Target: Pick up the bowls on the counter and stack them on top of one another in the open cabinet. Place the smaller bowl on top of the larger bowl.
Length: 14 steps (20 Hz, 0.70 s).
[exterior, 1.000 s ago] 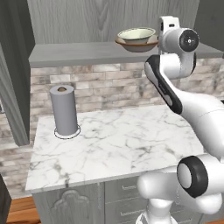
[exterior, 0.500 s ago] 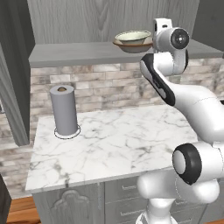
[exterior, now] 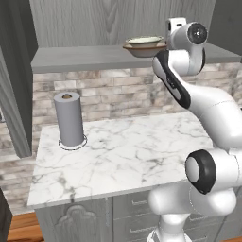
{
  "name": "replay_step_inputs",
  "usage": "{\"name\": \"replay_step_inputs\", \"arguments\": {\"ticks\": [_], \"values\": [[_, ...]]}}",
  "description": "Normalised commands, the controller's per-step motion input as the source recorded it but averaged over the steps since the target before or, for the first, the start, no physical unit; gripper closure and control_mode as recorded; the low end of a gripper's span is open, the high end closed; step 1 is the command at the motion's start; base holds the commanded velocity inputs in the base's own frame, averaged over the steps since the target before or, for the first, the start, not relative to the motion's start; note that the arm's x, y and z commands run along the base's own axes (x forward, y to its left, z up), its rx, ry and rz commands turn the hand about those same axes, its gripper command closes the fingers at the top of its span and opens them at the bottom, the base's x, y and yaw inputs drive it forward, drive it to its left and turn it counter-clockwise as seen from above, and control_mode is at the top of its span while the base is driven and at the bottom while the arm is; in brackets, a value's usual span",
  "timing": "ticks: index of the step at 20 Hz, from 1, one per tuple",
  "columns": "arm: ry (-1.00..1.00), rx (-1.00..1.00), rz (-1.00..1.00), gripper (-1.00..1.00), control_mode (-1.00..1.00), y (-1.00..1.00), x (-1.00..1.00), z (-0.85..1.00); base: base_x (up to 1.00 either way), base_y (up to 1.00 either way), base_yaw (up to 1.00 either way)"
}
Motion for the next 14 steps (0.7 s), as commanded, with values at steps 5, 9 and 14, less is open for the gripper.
{"name": "replay_step_inputs", "arguments": {"ticks": [5,9,14], "values": [[0.00,0.00,0.00,1.00,-1.00,0.00,0.09,-0.07,0.00,0.00,0.00],[0.00,0.00,0.00,1.00,-1.00,0.00,0.22,-0.19,0.00,0.00,0.00],[0.00,0.00,0.00,1.00,-1.00,0.00,0.35,-0.20,0.00,0.00,0.00]]}}
